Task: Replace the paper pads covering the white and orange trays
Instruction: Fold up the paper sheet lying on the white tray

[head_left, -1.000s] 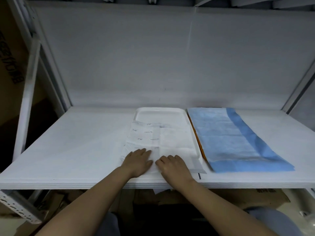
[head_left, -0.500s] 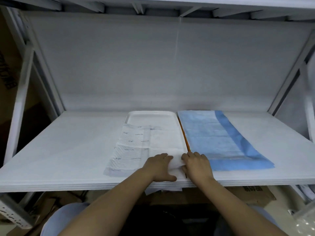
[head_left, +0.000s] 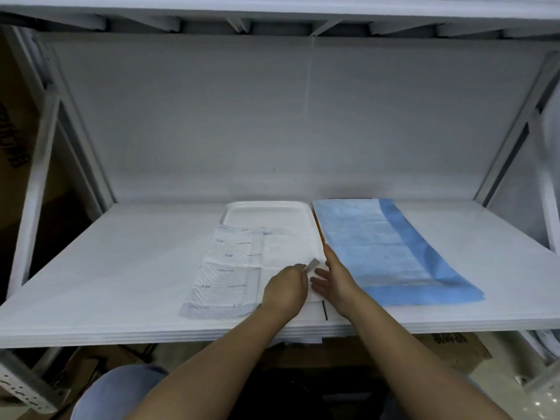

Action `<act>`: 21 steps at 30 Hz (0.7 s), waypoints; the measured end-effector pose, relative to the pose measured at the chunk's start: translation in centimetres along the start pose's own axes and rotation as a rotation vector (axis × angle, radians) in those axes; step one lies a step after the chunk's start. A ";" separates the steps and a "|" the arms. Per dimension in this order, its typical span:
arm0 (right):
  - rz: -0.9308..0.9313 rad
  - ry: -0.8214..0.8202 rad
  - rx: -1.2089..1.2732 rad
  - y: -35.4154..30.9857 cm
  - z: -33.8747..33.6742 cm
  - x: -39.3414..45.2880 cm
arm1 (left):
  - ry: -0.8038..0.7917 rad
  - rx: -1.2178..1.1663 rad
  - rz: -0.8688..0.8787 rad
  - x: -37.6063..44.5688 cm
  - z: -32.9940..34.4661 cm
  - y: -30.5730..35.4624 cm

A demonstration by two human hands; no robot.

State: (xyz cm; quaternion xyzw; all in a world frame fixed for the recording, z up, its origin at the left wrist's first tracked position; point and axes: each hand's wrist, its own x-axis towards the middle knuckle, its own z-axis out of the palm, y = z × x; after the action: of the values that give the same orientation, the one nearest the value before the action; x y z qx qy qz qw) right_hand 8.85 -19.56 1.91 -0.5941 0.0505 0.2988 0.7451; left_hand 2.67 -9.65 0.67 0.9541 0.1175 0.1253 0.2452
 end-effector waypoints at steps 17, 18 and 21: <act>-0.205 -0.053 -0.199 1.0 8.5 0.6 | -0.051 -1.138 -0.451 0.0 -6.5 0.4; -0.266 -0.086 -0.241 1.3 9.4 0.9 | -0.078 -1.106 -0.433 0.2 -6.9 -0.2; -0.391 -0.190 -0.396 2.1 11.8 0.8 | -0.142 -1.053 -0.420 0.8 -8.8 -2.0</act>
State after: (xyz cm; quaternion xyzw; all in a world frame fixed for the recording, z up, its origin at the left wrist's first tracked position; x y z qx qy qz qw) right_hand 5.18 -8.23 3.18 -0.6958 -0.1944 0.2079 0.6594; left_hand 0.50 -3.88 7.30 0.6655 0.2097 0.0509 0.7145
